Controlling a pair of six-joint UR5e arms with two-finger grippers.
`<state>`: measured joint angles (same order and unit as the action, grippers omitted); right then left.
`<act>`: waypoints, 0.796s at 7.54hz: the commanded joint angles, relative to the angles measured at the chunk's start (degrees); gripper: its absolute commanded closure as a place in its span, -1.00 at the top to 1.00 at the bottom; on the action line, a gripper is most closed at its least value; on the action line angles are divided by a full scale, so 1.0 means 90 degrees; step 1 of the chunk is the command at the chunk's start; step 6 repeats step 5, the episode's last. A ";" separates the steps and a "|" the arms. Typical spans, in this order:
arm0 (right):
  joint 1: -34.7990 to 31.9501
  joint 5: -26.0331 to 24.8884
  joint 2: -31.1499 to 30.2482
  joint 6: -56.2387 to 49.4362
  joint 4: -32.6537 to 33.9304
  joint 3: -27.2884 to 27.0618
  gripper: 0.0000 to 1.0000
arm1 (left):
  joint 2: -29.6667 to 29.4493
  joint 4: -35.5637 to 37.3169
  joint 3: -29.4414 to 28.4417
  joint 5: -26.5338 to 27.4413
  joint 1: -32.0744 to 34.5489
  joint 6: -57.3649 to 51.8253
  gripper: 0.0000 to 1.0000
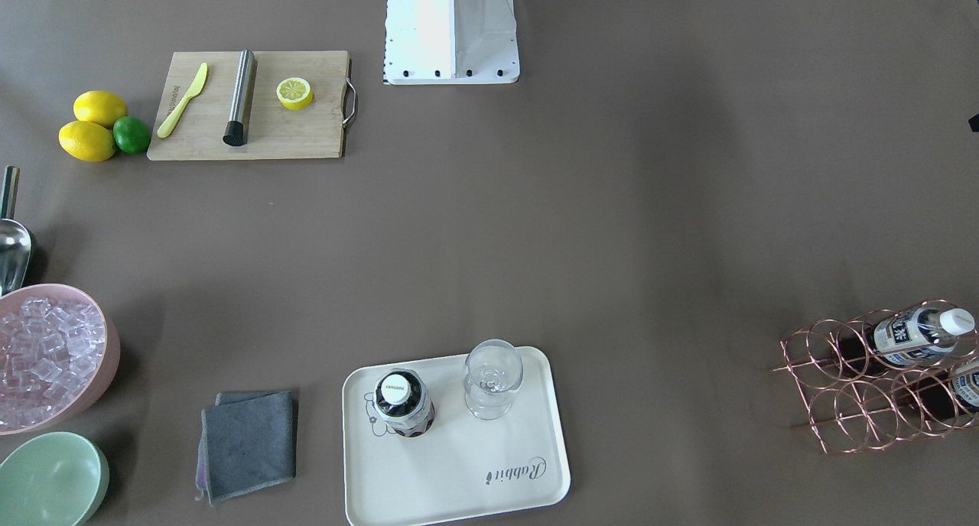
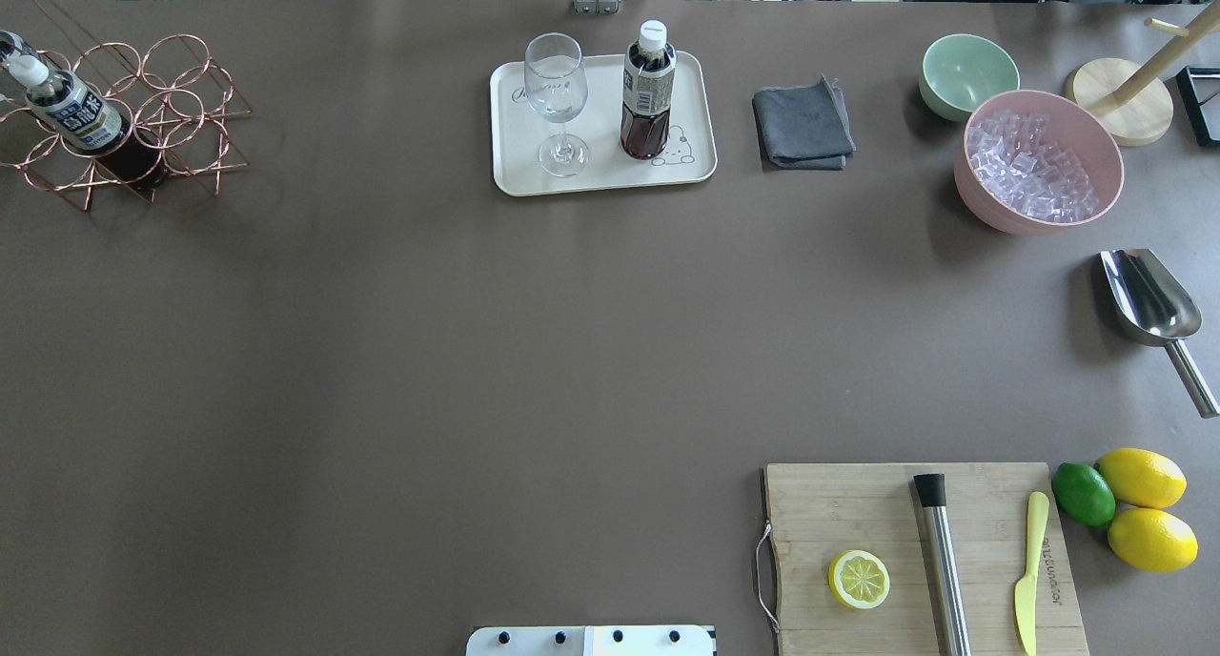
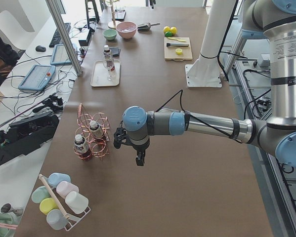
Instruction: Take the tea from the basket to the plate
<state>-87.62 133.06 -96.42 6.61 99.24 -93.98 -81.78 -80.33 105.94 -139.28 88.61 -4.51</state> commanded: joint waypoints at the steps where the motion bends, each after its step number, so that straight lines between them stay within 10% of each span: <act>1: 0.0000 0.0001 0.0029 -0.0002 -0.0001 0.0003 1.00 | 0.0044 0.0029 -0.0003 0.0026 0.0008 -0.0133 0.96; 6: 0.0000 0.0030 0.0146 -0.0011 0.0009 0.0022 1.00 | 0.0044 0.0039 0.0006 0.0300 -0.0002 -0.0133 0.96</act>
